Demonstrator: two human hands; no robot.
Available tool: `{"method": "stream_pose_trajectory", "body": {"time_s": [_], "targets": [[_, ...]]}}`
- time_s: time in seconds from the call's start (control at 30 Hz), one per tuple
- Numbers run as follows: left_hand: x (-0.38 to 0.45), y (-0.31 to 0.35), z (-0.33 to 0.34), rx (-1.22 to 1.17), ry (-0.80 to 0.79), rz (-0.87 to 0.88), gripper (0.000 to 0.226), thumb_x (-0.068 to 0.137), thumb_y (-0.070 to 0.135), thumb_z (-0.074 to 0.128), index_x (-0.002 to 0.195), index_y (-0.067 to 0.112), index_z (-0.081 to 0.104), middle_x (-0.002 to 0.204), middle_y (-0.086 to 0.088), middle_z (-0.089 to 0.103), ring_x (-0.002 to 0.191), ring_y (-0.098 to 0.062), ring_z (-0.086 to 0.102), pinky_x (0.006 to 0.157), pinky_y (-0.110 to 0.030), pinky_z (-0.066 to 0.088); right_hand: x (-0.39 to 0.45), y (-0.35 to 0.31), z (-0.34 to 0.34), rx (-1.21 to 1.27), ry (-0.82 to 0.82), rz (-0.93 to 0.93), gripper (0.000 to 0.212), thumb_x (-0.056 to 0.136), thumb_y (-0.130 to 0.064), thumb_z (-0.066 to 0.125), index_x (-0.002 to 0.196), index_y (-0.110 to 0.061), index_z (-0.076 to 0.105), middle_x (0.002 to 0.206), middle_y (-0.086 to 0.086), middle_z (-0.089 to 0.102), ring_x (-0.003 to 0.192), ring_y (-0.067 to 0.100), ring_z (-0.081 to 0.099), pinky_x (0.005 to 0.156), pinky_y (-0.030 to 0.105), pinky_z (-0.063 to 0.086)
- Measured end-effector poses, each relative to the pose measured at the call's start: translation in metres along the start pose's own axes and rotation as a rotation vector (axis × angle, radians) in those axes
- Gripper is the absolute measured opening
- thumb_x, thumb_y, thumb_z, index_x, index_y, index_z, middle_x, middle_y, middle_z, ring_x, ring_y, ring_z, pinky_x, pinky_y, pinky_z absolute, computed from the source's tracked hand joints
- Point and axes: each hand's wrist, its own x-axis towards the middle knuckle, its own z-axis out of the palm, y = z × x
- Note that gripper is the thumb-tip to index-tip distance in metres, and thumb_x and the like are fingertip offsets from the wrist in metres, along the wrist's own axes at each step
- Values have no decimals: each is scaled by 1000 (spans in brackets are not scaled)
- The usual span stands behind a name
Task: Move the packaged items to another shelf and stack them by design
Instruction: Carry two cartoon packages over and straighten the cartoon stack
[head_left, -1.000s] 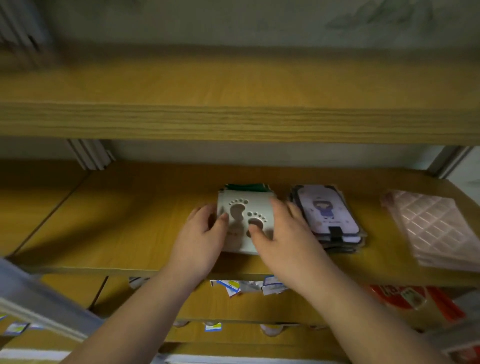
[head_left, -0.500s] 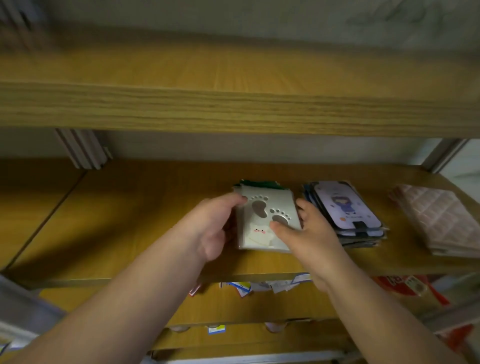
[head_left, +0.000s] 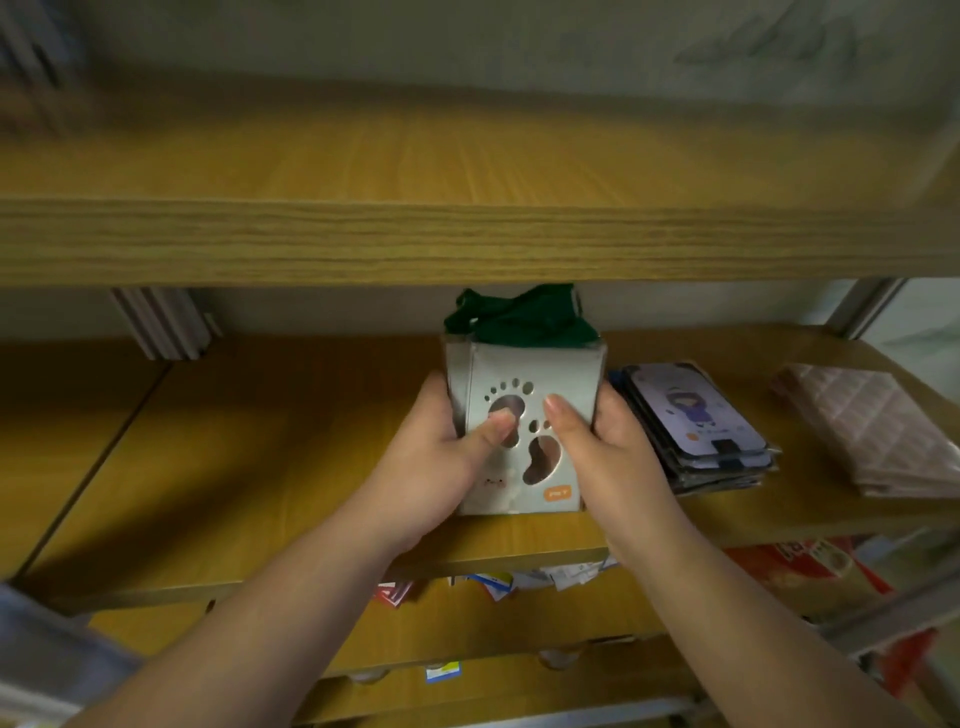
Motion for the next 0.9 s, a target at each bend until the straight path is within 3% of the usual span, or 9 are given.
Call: {"method": "stream_pose_trajectory", "body": {"time_s": [0.1,0.23,0.37,0.43,0.5,0.63,0.73,0.83,0.9], "targets": [[-6,-5,-9,89,-50,192,54,94,42,63,140,33,37,133,18,58,121,2,56,96,-25,51,-5,2,6,-5,11,-118,44,97,-35,62,139,-32,50,127,-16,68,117,3,63,89,15,51],[-15,-16,-6,116,-130,251,65,97,25,64,149,25,26,136,25,50,128,6,48,97,-12,44,-19,16,9,-49,-43,-155,57,96,-25,64,146,-31,36,132,-20,62,123,3,58,93,14,48],[-17,-26,-4,153,-126,229,61,96,35,64,142,44,24,133,37,47,128,12,44,95,-5,40,-26,17,4,-154,-53,-120,60,93,-39,63,143,-49,31,133,-32,55,125,-6,52,95,11,45],[-17,-27,-5,171,-118,186,60,94,38,64,136,56,24,128,46,46,124,19,43,90,-1,39,-25,10,2,-256,-37,-97,58,92,-43,63,129,-69,27,125,-45,52,119,-17,49,86,2,43],[-17,-29,-5,188,-119,148,59,93,40,65,129,62,24,125,50,47,121,22,43,87,1,39,-22,6,1,-319,-22,-76,58,91,-43,66,119,-74,27,120,-44,53,114,-20,49,80,1,43],[-14,-28,-4,261,-36,163,56,92,45,64,135,55,29,132,25,44,122,14,42,92,-9,41,-18,3,-1,-353,52,-64,50,85,-43,72,124,-52,42,120,-24,60,111,-6,56,85,20,48],[-10,-21,-4,279,91,135,43,88,51,67,125,48,46,120,21,54,108,5,55,84,-14,47,-5,-5,-2,-323,61,38,40,78,-55,73,114,-45,57,113,-14,68,99,4,68,78,30,59],[-6,-16,-4,300,141,-28,20,85,54,69,95,42,56,94,19,67,85,0,65,61,-14,50,12,-8,-1,-224,-33,248,34,79,-51,77,105,-30,70,89,-7,78,73,8,75,55,23,58],[-2,-15,-5,415,161,-95,25,85,57,68,86,33,58,80,11,66,73,-5,63,54,-20,46,23,-8,2,-273,-101,301,27,82,-49,76,91,-24,72,75,-13,77,62,4,73,46,16,51]]}}
